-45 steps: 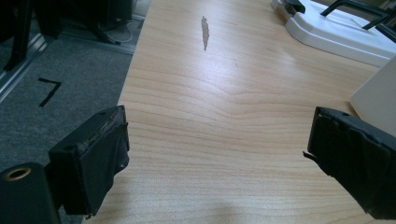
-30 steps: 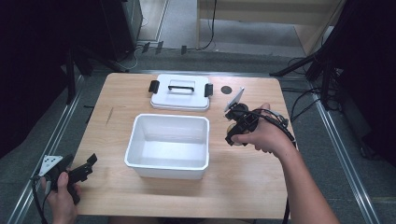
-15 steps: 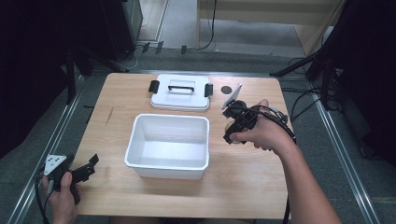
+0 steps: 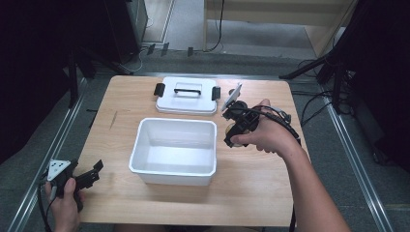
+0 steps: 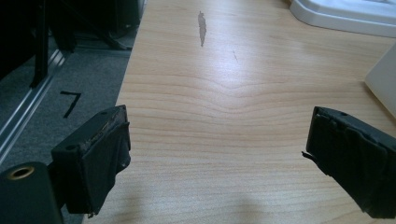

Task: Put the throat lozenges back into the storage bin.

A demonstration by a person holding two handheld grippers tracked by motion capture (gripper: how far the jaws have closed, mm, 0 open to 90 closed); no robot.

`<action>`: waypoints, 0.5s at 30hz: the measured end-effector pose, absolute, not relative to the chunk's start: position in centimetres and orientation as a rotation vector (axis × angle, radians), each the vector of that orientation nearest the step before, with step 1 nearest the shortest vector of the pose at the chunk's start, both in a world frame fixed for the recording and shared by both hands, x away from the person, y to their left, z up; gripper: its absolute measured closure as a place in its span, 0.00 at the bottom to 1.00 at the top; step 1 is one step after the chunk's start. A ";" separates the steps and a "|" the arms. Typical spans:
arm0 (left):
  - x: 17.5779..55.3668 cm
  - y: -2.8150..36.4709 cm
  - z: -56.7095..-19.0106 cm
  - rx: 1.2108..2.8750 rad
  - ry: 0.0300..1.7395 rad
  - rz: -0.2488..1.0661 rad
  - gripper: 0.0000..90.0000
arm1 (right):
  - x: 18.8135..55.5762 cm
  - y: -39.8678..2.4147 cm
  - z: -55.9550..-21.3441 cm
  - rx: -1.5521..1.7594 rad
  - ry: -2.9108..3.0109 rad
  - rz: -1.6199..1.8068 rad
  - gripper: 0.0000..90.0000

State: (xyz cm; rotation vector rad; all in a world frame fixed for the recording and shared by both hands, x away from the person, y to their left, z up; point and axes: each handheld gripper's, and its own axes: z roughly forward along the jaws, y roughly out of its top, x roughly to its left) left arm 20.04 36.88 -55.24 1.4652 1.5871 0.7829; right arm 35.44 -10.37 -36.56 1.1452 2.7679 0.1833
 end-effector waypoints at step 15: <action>20.1 36.8 -55.2 1.483 1.588 0.780 0.08 | 35.2 -9.0 -35.8 1.107 2.780 0.197 0.23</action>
